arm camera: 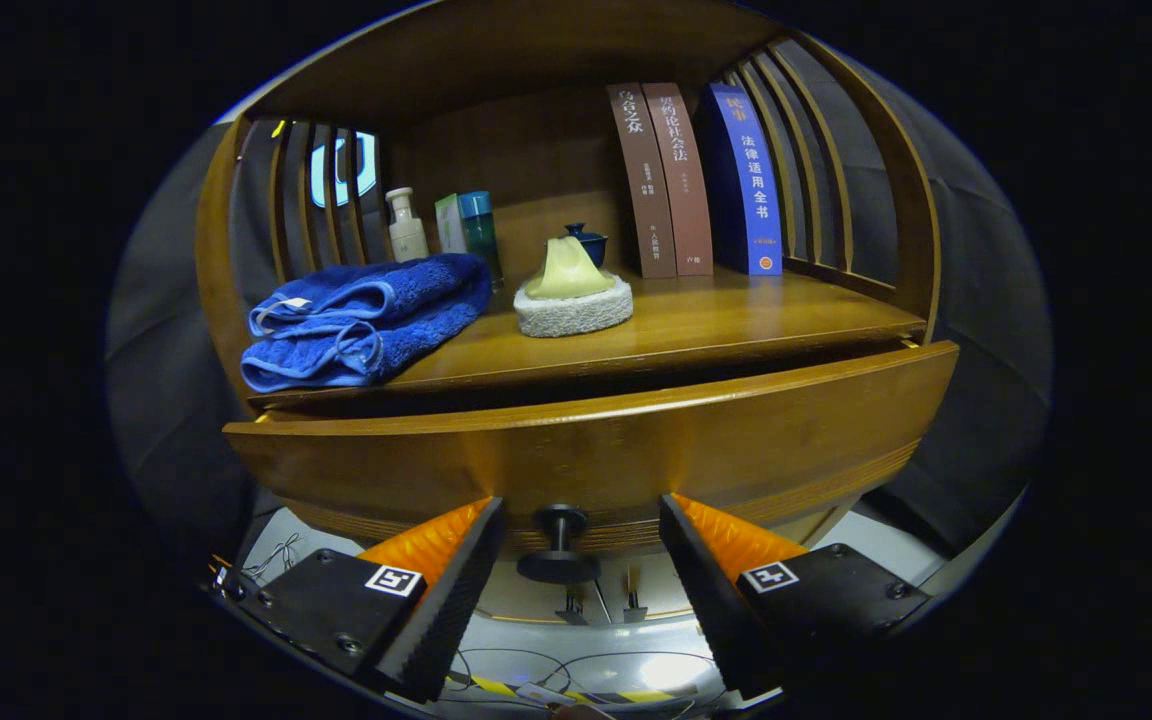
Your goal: Pull open the drawer, take out the items inside it, and place them on the countertop above the cabinet.
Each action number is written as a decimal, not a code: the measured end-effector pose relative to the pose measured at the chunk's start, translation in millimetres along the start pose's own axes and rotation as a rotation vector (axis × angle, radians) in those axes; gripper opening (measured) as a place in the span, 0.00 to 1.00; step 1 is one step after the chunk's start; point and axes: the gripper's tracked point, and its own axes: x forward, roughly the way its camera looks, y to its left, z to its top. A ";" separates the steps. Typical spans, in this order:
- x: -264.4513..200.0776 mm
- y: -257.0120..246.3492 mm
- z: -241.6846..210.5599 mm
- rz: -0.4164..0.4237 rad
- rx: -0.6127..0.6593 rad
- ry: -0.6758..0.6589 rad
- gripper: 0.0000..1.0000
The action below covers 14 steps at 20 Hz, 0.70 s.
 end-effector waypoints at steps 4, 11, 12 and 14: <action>12.0 0.6 4.4 -0.004 0.003 0.004 1.00; 18.8 -0.8 0.3 -0.013 0.006 0.018 1.00; 18.0 -1.1 0.0 -0.012 0.010 0.019 1.00; 18.1 -0.8 0.4 -0.006 0.014 0.015 1.00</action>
